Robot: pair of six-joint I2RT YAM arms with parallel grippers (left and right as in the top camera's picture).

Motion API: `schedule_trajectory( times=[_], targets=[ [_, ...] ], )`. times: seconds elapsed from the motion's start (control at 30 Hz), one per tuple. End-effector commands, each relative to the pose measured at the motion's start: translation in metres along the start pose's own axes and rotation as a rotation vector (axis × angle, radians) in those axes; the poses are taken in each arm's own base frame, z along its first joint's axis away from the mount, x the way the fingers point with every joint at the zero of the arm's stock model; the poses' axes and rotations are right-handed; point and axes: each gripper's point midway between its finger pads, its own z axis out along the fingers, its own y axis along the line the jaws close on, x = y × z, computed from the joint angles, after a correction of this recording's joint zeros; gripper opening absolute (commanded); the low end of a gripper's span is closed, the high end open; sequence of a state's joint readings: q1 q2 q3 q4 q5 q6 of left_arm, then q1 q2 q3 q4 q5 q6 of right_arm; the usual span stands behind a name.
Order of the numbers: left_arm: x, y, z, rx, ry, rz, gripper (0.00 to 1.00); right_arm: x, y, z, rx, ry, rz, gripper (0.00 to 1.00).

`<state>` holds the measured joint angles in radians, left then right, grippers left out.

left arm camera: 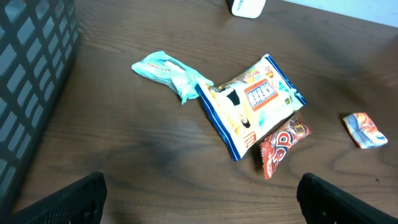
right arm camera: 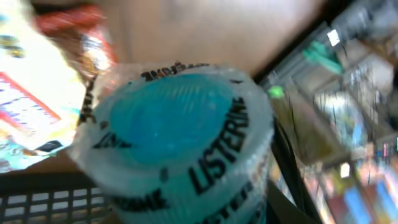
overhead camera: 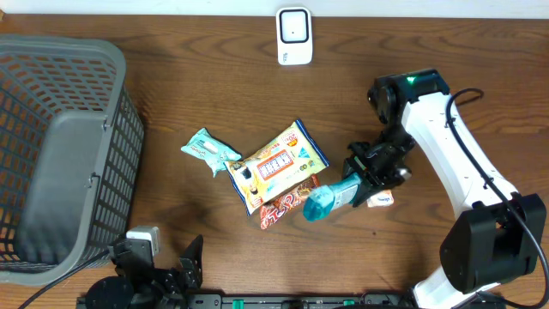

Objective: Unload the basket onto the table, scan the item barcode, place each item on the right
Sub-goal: 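Raise the teal bottle up to the white scanner face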

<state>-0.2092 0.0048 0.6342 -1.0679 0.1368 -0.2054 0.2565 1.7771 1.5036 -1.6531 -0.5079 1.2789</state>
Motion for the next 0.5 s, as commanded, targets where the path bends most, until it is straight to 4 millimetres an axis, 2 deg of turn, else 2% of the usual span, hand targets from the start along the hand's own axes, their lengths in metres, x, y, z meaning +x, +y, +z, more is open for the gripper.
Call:
schedule_trajectory(
  times=[0.0, 0.13, 0.17, 0.23, 0.3, 0.33, 0.47],
  targets=[
    [0.000, -0.002, -0.001, 0.010, -0.001, 0.000, 0.98, -0.016, 0.021, -0.004, -0.079, -0.095, -0.222, 0.02],
    [-0.001, -0.002, -0.001, 0.009, -0.001, 0.000, 0.98, -0.037, 0.083, -0.020, -0.291, -0.266, -0.403, 0.02],
    [0.000, -0.002, -0.001, 0.010, -0.001, 0.000, 0.98, -0.047, 0.111, -0.034, -0.385, -0.367, -0.456, 0.01],
    [0.000, -0.002, -0.001, 0.009, 0.000, 0.000, 0.98, -0.049, 0.134, -0.047, -0.473, -0.432, -0.497, 0.01],
    [-0.001, -0.002, -0.001, 0.009, -0.001, 0.000, 0.98, -0.046, 0.157, -0.062, -0.559, -0.499, -0.579, 0.01],
    [-0.001, -0.002, -0.001, 0.009, -0.001, 0.000, 0.98, -0.039, 0.179, -0.079, -0.634, -0.585, -0.719, 0.01],
    [-0.001, -0.002, -0.001, 0.009, -0.001, 0.000, 0.98, -0.018, 0.204, -0.097, -0.755, -0.631, -0.848, 0.01]
  ],
)
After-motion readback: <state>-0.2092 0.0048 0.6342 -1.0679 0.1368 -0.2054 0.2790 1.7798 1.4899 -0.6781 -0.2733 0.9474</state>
